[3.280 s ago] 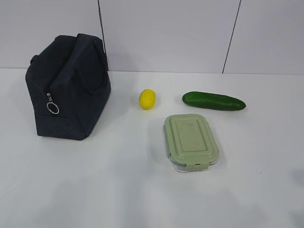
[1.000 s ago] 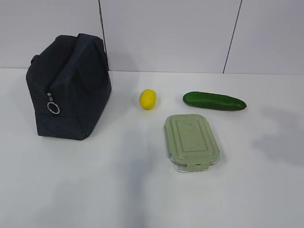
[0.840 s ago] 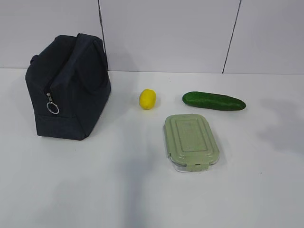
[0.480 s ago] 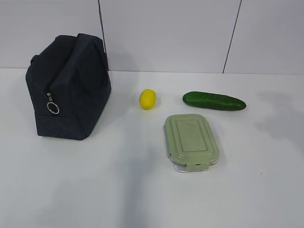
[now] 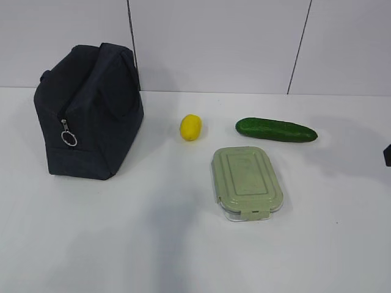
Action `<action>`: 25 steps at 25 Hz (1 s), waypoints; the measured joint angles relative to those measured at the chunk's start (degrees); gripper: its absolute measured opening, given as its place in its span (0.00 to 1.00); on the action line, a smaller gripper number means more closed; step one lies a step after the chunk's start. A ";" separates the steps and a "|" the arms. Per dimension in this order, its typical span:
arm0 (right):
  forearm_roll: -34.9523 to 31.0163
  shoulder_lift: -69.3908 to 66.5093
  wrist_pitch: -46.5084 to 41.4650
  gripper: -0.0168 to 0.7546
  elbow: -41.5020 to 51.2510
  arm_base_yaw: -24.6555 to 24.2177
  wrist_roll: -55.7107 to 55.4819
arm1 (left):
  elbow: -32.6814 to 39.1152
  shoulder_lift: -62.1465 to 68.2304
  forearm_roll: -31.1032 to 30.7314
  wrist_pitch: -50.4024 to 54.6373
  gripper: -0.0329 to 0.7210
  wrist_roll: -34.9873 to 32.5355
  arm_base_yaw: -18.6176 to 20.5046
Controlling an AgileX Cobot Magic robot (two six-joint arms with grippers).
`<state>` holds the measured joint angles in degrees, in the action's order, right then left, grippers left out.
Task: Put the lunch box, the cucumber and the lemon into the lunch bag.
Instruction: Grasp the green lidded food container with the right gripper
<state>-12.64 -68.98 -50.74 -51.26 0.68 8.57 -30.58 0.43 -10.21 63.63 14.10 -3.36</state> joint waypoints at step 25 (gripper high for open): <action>-28.10 -17.85 -2.07 0.65 -6.03 -6.85 25.80 | -3.58 7.06 -0.10 0.56 0.36 -1.63 0.00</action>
<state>-40.74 -86.82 -52.81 -57.30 -6.18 34.37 -34.16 7.49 -10.32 64.19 12.46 -3.36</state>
